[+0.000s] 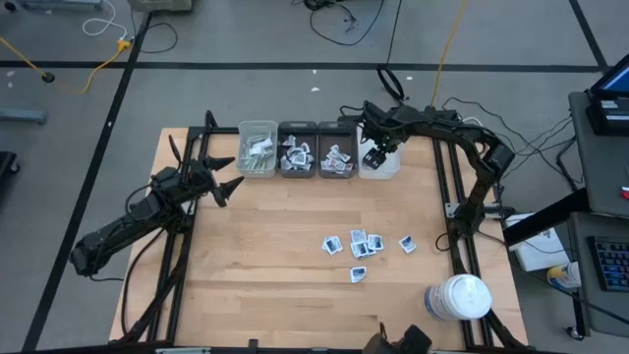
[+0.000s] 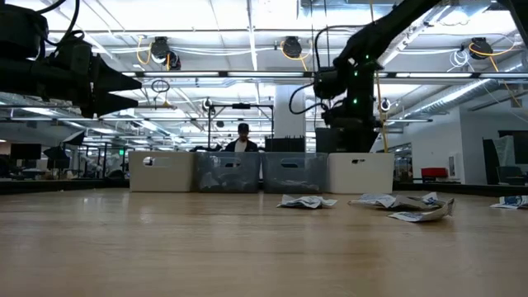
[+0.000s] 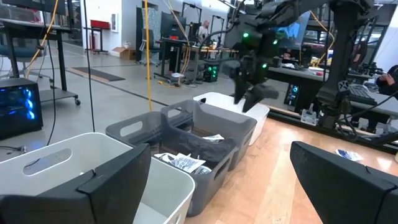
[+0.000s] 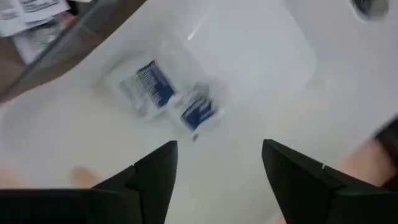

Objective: Pick & Place First Aid Supplies
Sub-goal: Put the alcohol pad into the white bin

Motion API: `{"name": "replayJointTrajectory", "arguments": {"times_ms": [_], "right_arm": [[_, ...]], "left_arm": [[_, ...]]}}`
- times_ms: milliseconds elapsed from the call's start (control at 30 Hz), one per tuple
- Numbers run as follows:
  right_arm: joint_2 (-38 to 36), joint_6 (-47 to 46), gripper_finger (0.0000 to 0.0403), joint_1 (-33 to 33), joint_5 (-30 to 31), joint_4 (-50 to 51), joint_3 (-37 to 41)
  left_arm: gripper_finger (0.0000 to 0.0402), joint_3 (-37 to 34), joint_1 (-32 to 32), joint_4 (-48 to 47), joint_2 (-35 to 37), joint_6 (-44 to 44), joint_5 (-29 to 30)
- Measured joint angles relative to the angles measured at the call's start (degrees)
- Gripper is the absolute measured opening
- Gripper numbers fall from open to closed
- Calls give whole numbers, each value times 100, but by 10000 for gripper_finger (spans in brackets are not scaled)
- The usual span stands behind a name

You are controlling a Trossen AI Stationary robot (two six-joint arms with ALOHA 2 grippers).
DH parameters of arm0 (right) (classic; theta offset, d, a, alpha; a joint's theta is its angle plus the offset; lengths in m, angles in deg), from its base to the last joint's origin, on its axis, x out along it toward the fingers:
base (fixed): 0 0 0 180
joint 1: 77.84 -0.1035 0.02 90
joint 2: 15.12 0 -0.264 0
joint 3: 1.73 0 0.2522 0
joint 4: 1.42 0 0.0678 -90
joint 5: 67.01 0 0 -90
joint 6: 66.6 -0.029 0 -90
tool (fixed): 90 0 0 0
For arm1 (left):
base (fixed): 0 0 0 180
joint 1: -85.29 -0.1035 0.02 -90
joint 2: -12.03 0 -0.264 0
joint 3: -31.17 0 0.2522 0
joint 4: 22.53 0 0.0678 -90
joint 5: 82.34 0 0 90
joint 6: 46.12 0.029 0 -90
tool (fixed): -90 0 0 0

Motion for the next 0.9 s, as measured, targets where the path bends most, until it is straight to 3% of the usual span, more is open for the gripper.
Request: {"name": "replayJointTrajectory", "arguments": {"times_ms": [333,600,900], "right_arm": [[-679,-1705,220,-571,-25,1225,-16],[-998,-2972,215,-1156,-610,1998,60],[-1940,-4584,215,-2608,-965,1913,1267]], "left_arm": [[392,0,0,0,0,0,1],[392,0,1,0,0,0,1],[392,0,1,0,0,0,-1]]}}
